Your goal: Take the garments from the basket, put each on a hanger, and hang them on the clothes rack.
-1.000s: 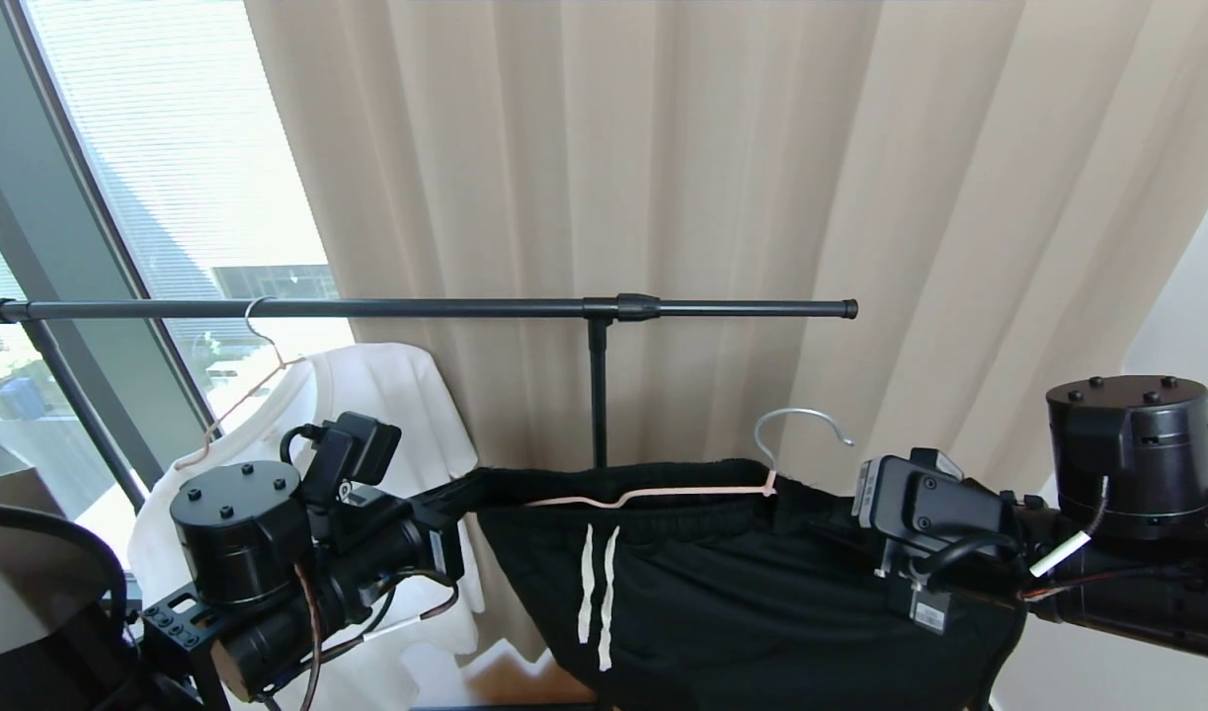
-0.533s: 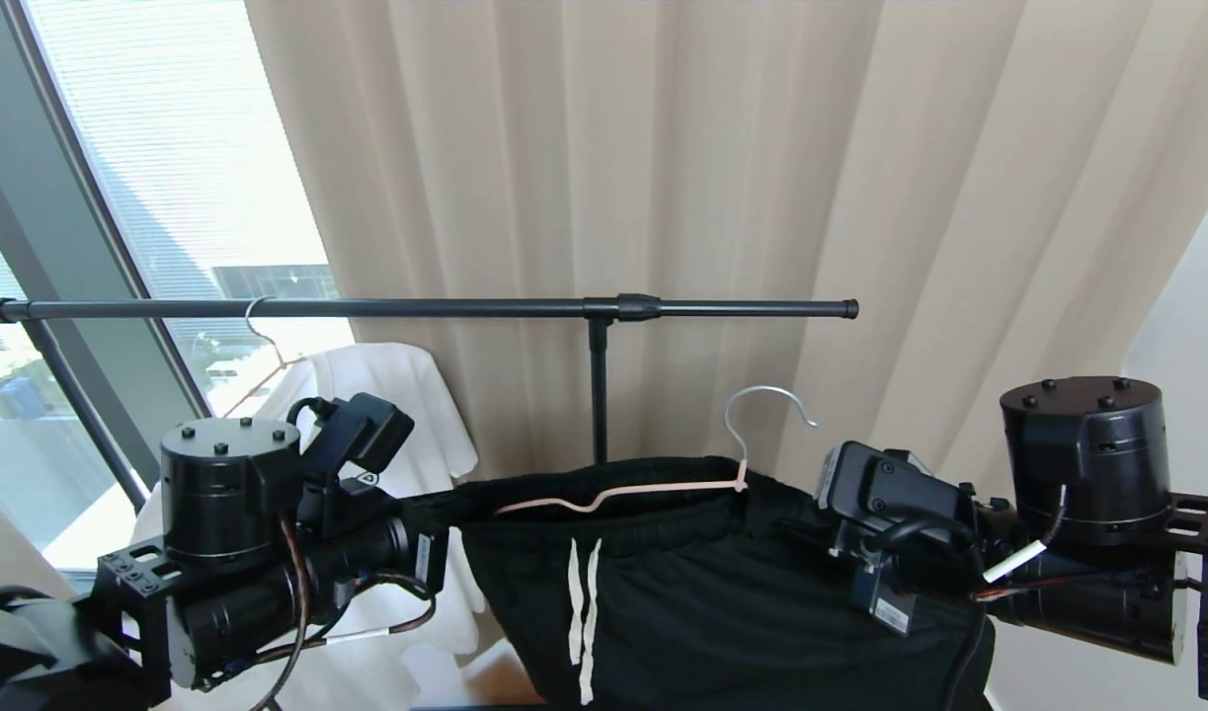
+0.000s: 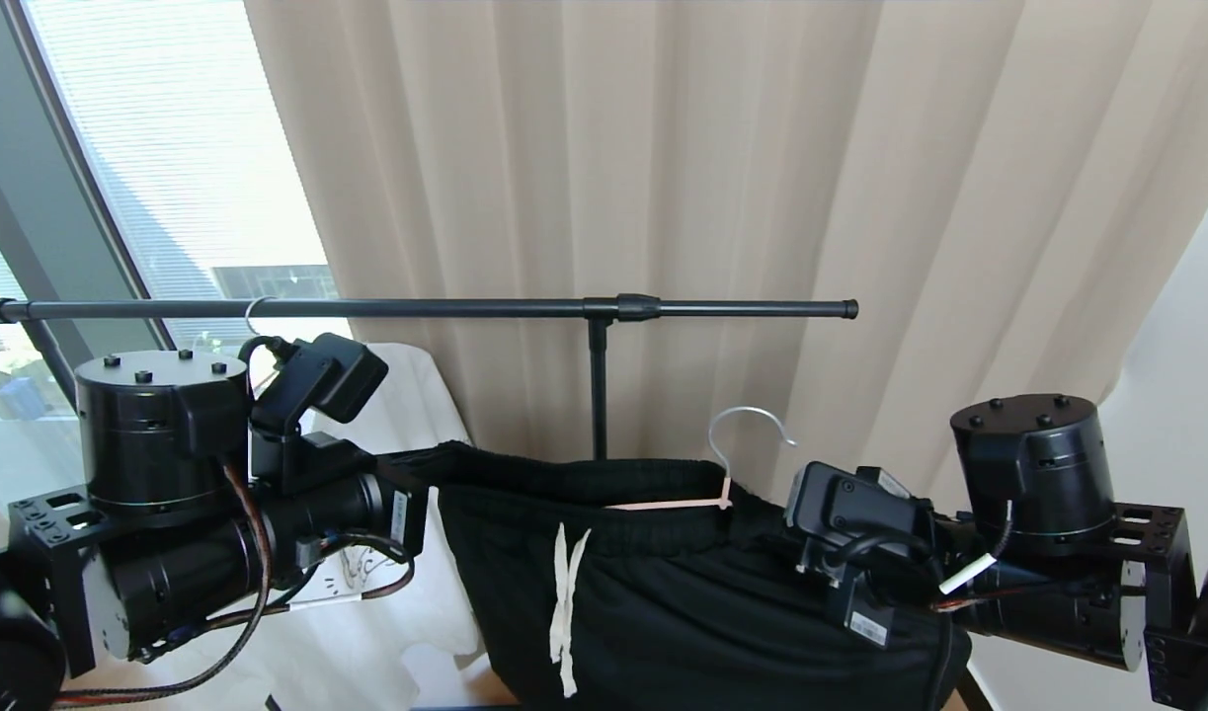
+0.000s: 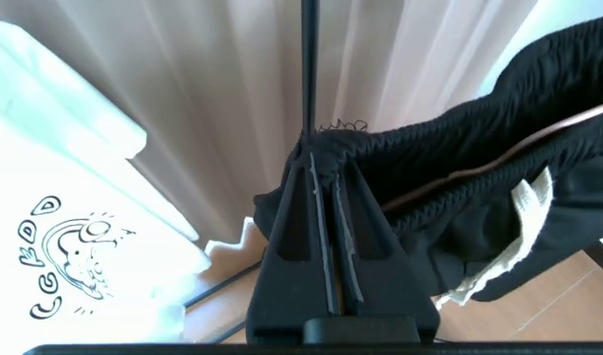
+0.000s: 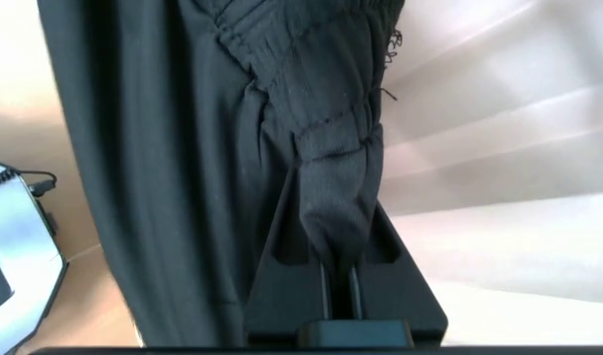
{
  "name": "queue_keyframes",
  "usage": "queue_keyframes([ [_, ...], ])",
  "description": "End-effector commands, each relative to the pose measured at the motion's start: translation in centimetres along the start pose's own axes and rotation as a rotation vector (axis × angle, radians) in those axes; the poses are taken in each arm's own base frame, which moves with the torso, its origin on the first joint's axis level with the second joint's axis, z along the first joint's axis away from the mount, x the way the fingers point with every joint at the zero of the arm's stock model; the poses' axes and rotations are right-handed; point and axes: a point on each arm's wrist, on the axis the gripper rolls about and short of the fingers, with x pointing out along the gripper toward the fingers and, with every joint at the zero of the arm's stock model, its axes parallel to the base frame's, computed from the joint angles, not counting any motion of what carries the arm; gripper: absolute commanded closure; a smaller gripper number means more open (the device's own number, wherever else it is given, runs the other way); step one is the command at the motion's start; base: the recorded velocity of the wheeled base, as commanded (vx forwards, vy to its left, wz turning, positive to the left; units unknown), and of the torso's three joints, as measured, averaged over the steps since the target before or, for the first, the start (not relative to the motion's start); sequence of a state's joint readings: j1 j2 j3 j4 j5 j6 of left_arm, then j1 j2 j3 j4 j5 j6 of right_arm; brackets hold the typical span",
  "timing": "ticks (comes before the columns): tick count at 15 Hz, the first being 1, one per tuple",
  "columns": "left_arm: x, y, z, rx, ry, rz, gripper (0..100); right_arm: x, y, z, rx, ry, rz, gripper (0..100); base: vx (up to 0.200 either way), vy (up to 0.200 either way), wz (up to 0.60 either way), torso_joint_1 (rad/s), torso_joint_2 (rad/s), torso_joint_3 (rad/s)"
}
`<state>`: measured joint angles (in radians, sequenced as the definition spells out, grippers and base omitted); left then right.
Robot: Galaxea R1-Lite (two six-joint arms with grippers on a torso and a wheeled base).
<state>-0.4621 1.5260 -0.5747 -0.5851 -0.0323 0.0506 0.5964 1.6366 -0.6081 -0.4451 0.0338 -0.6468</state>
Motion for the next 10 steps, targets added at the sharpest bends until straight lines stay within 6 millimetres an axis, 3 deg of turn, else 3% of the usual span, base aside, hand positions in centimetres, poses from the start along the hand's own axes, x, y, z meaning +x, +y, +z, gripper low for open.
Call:
queue_keyframes([
  [1,-0.4,-0.9,0.6,0.015,0.001,-0.023,100,1.0,0.5,0.3,-0.005,0.014,0.019,100,0.000,0.000,0.00,0.000,0.00,0.000],
  [5,-0.3,-2.4,1.6,0.037,0.052,-0.049,100,2.2,1.5,1.5,0.095,0.015,0.024,100,0.000,0.000,0.00,0.000,0.00,0.000],
  [10,-0.1,-3.2,1.7,0.052,0.099,-0.046,100,2.3,1.5,2.7,0.149,-0.060,-0.012,100,0.000,0.000,0.00,0.000,0.00,0.000],
])
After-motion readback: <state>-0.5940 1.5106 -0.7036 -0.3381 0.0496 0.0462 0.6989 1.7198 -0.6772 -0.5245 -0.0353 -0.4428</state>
